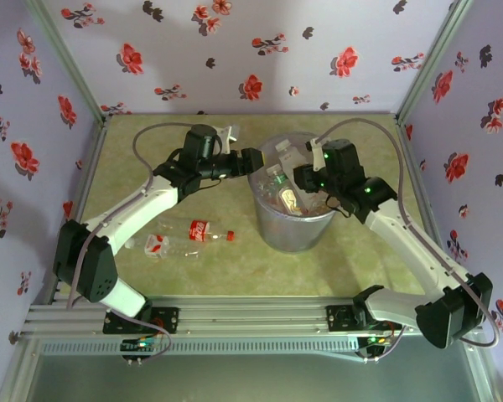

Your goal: Put the plastic bottles in the bin

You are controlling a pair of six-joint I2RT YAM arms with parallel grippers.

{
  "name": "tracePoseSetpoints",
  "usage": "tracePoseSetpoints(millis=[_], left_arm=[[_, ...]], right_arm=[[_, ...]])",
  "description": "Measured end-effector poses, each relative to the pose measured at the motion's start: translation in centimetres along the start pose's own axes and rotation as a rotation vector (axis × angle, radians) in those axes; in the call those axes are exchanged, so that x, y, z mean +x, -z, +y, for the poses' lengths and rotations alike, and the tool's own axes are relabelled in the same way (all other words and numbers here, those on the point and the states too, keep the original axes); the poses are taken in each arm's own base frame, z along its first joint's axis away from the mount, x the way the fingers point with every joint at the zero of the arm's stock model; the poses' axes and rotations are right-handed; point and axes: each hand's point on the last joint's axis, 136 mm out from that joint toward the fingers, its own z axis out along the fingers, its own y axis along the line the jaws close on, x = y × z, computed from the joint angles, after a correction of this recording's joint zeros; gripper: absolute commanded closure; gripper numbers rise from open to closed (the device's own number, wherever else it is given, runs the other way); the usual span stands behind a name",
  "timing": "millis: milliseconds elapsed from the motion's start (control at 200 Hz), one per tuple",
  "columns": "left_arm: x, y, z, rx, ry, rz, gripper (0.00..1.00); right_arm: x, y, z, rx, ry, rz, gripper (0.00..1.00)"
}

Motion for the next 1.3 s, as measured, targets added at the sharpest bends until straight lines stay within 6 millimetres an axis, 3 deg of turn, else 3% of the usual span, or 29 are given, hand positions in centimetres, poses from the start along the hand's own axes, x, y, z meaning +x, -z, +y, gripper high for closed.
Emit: tracePoseSetpoints(millis=[300, 540, 625, 755, 1025, 1170, 1300], left_arm=[[0.1, -0.1, -0.2, 0.003, -0.002, 0.003, 0.31], [0.1, -0.1, -0.1, -0.001, -0.003, 0.0, 0.31], [0.1, -0.1, -0.1, -0.002, -0.003, -0.002, 0.31], [0.1, -0.1, -0.1, -0.004, -0.004, -0.003, 0.31], [0.0, 0.0, -0.2, -0.007, -0.003, 0.0, 0.31], [-0.3, 0.2, -0.5, -0.014, -0.008, -0.003, 0.27], [-1.2, 0.6, -1.3, -0.014, -0.034, -0.017, 0.21]], right_arm=[[-0.4, 0.7, 0.1, 0.003, 0.015, 0.023, 0.58], [-3.0, 2.6, 0.7, -0.01, 0.031, -0.004, 0.57], [-2.3, 2.0, 0.7, -0.011, 0.029, 0.018, 0.57], [0.7, -0.2, 0.2, -0.006, 0.014, 0.086, 0.58], [1.1, -1.0, 0.2, -0.013, -0.018, 0.064, 0.57], [0.3, 0.0, 0.4, -0.014, -0.014, 0.066, 0.5], [-2.4, 1.6, 0.9, -0.026, -0.001, 0.011, 0.37]])
